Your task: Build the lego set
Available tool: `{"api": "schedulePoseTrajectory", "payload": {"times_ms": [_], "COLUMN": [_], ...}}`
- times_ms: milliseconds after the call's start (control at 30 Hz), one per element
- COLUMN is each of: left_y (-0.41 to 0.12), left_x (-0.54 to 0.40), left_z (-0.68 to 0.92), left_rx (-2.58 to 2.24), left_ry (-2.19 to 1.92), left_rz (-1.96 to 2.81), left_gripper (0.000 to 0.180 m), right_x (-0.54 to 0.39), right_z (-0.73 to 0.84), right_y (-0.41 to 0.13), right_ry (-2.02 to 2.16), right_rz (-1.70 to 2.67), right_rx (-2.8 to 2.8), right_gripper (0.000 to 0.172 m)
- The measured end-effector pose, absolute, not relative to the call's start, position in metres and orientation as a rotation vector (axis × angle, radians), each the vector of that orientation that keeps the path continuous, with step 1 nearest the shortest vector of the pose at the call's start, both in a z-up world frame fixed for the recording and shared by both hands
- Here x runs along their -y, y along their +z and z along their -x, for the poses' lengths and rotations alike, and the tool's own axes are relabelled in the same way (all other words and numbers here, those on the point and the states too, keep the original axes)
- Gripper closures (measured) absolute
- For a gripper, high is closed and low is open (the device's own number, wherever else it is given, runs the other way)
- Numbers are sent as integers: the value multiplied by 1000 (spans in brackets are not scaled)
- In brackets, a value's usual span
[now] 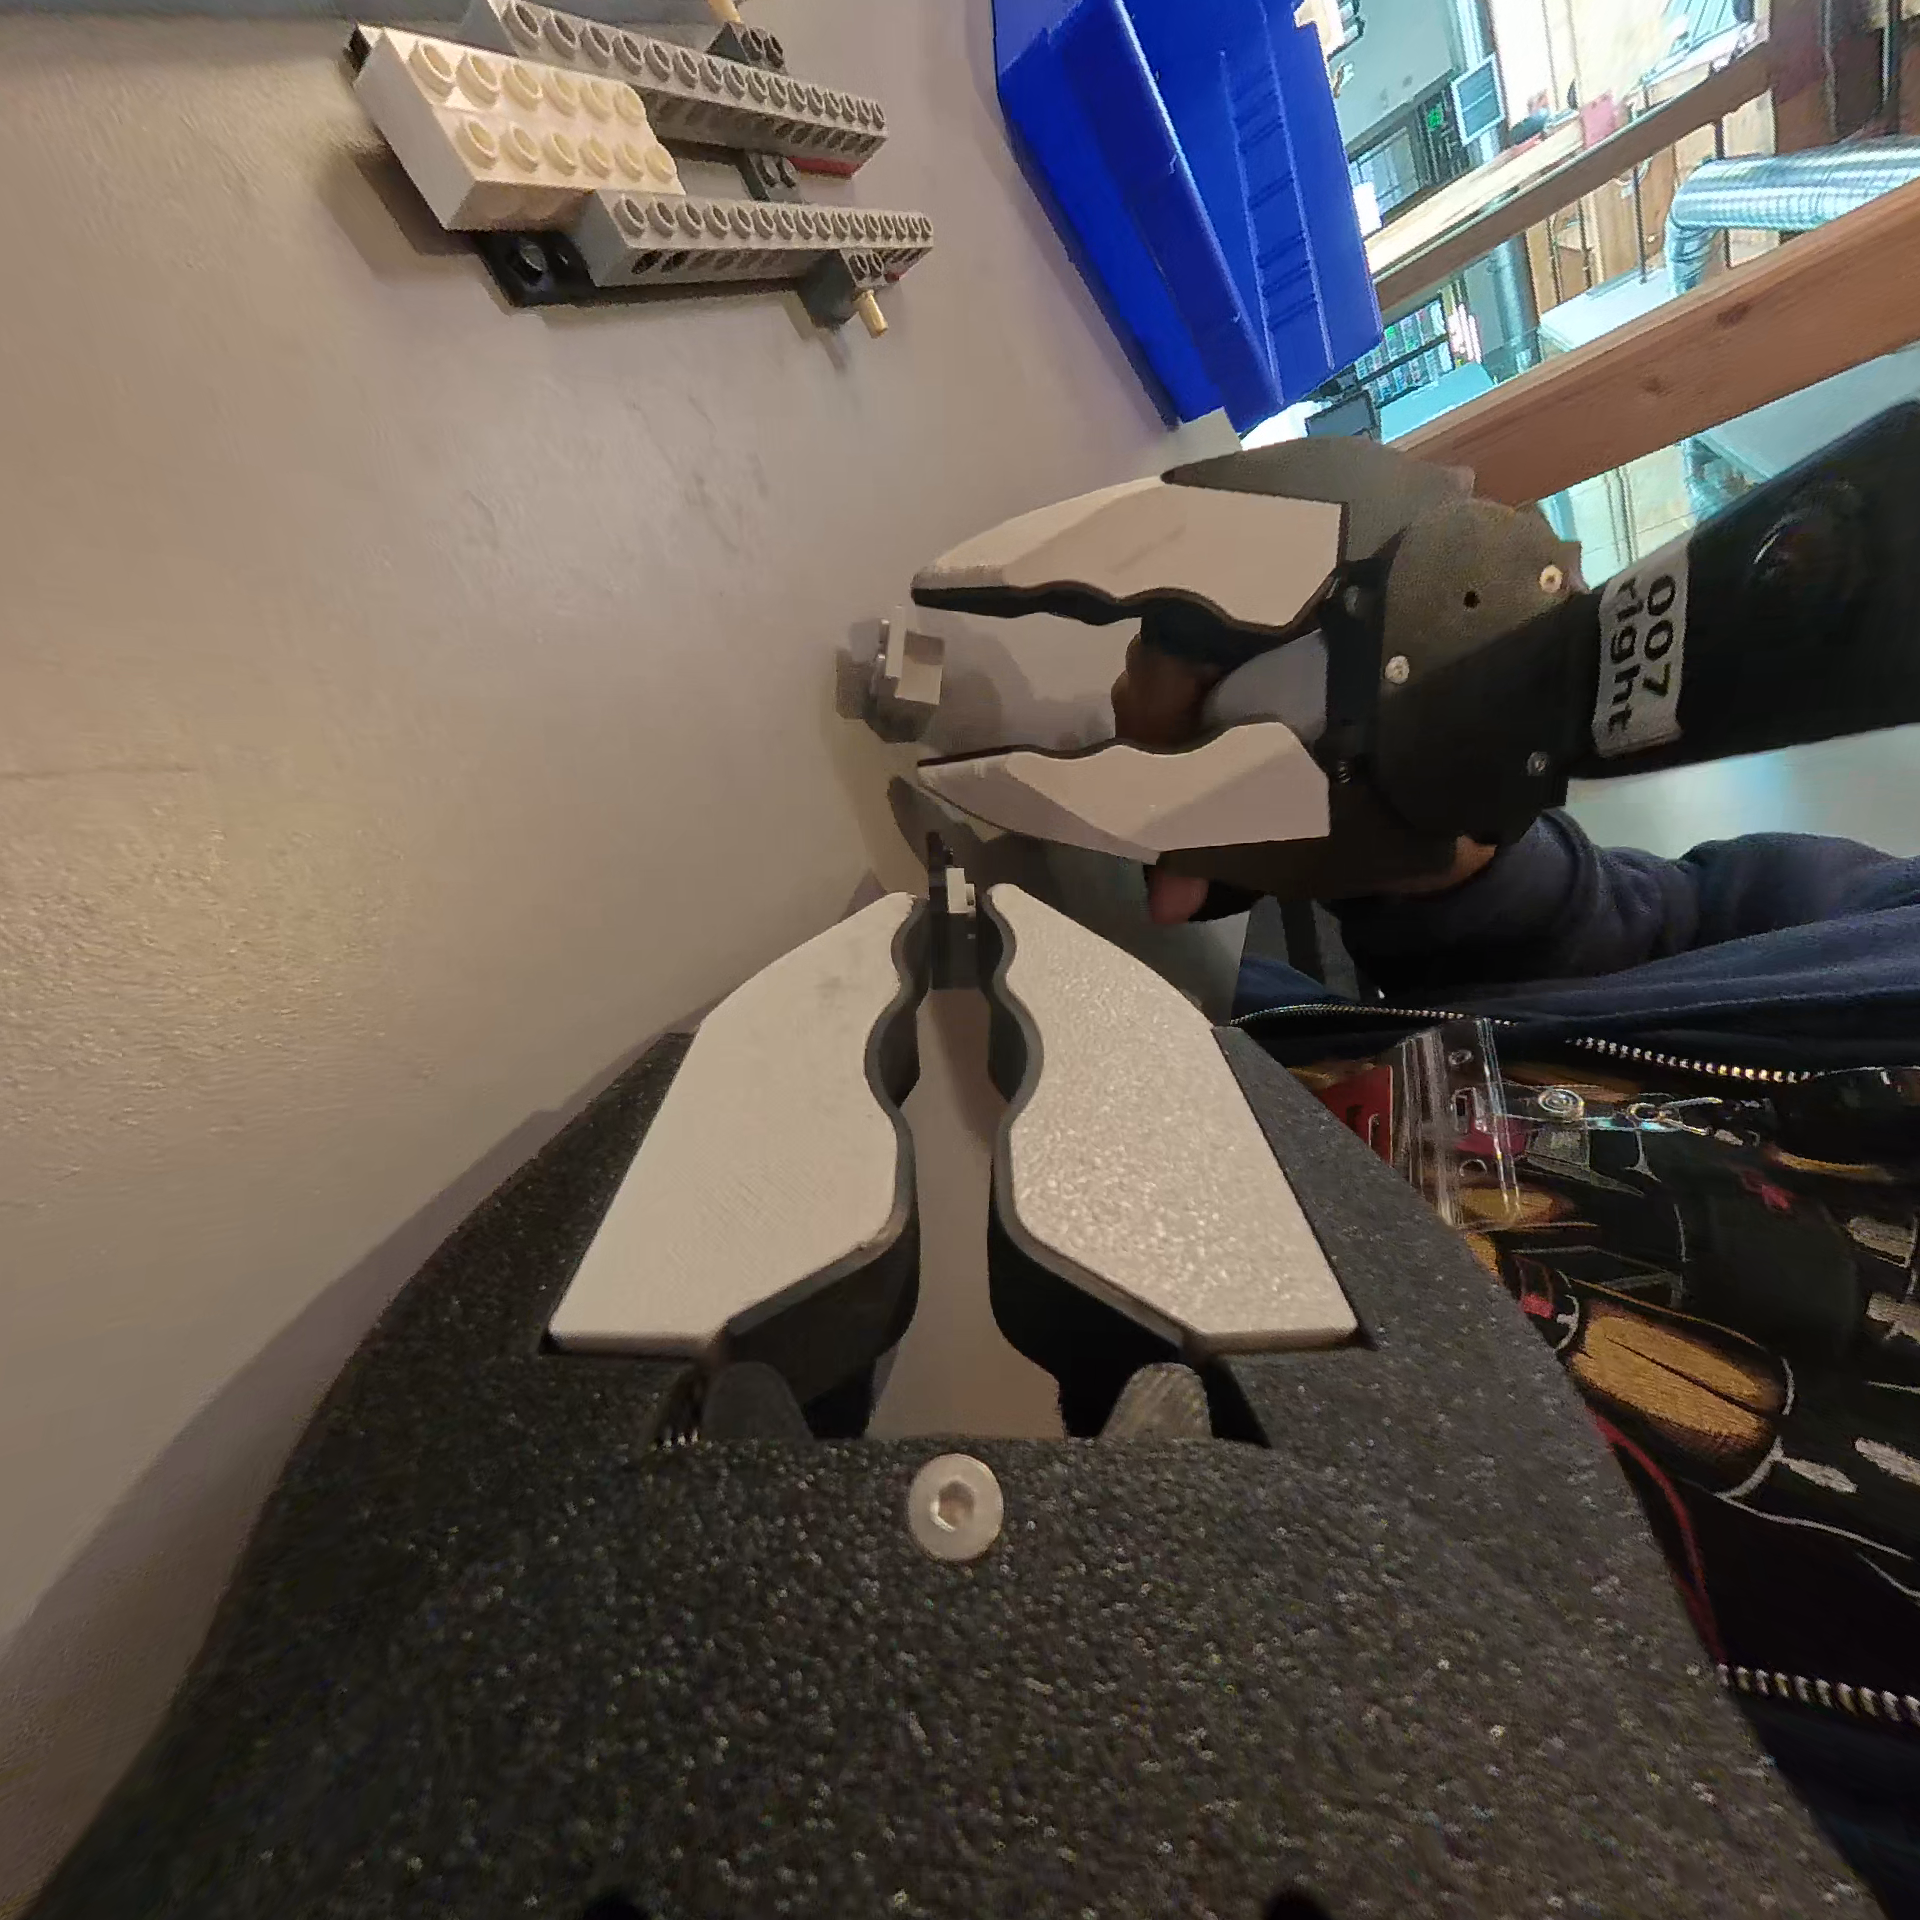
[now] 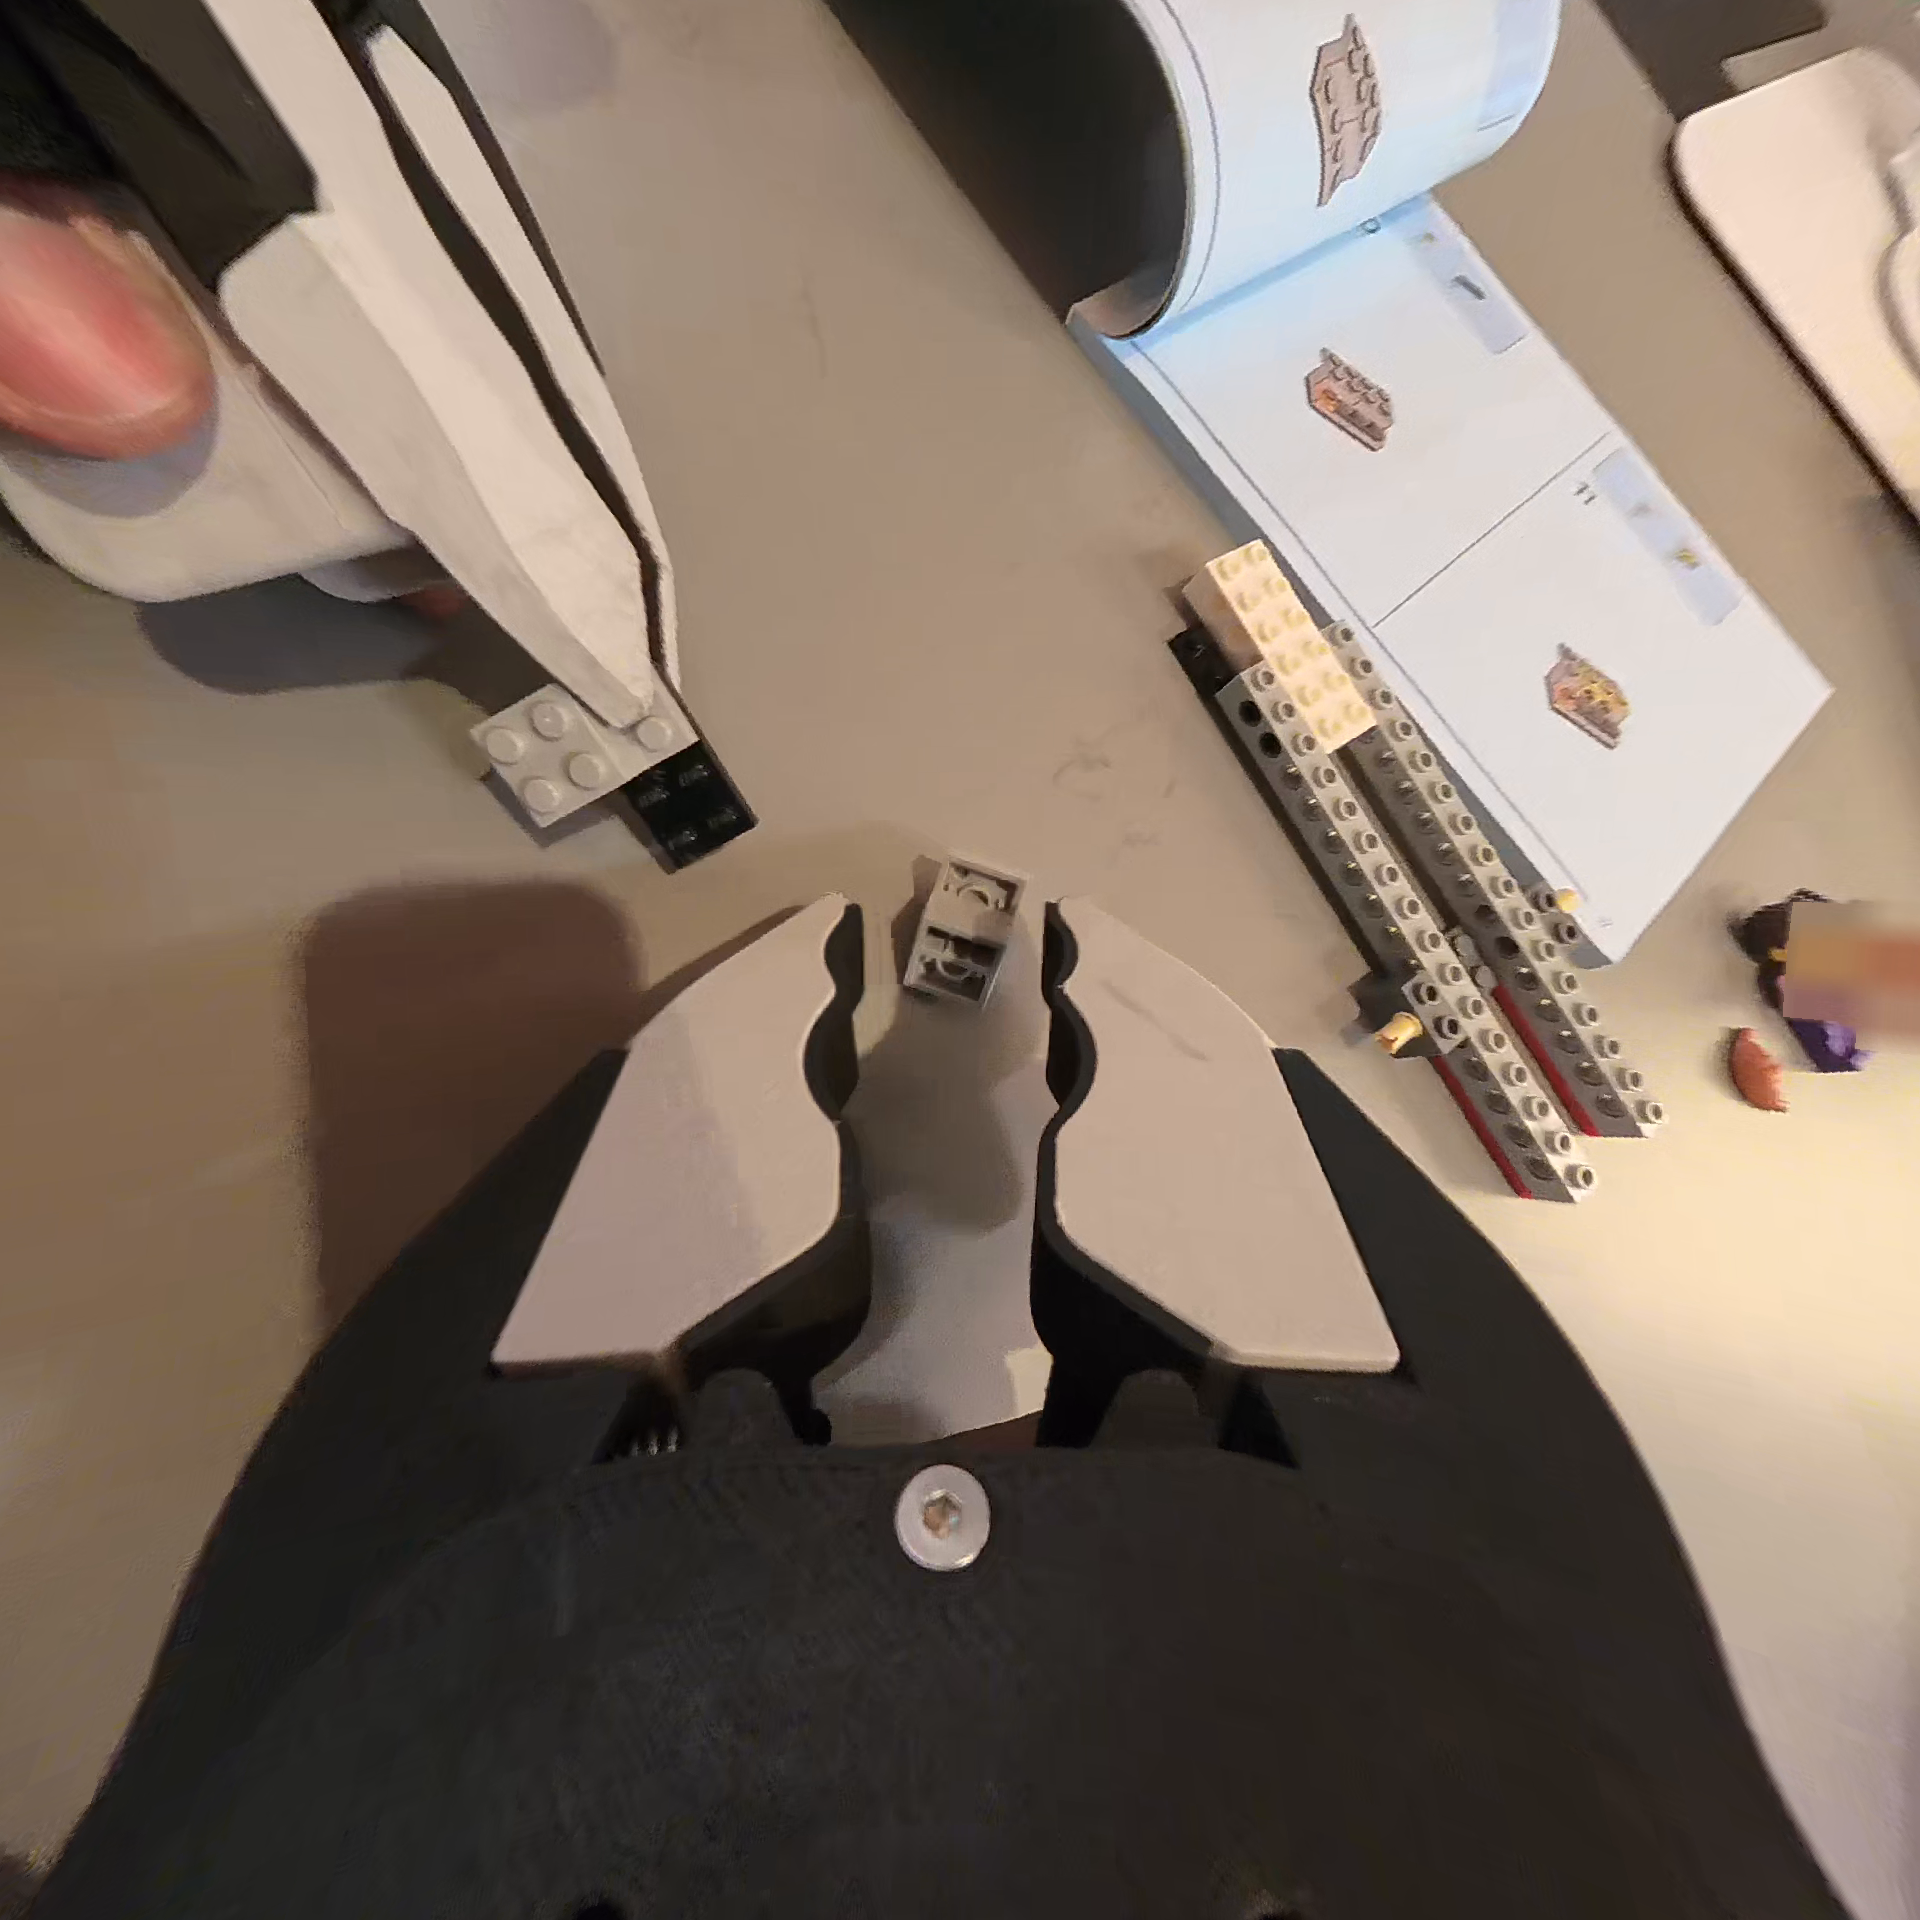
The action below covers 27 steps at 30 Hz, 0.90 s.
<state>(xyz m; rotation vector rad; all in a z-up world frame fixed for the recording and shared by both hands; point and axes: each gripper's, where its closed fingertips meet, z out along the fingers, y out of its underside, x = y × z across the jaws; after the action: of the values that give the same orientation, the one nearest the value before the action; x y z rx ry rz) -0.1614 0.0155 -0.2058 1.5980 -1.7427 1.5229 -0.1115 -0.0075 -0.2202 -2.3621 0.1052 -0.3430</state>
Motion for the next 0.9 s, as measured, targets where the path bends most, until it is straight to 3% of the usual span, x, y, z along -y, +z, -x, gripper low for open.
{"api": "schedulePoseTrajectory", "payload": {"times_ms": [200,633,767,900], "left_y": [-206,-205,-204,-201], "left_x": [-14,-11,-14,-19], "left_z": [162,166,164,158], "left_rx": [1736,1752,1723,1656], "left_ry": [1518,1516,1531,1579], "left_rz": [-1580,-1541,-1563,-1629], "left_gripper": [172,172,172,172], "right_x": [-1,7,11,3], "right_z": [110,104,107,98], "right_y": [-195,-226,-225,-211], "right_ry": [-30,503,461,141], "right_rz": [2292,2565,2575,2464], "right_rx": [159,515,507,419], "right_gripper": [136,158,166,169]}}
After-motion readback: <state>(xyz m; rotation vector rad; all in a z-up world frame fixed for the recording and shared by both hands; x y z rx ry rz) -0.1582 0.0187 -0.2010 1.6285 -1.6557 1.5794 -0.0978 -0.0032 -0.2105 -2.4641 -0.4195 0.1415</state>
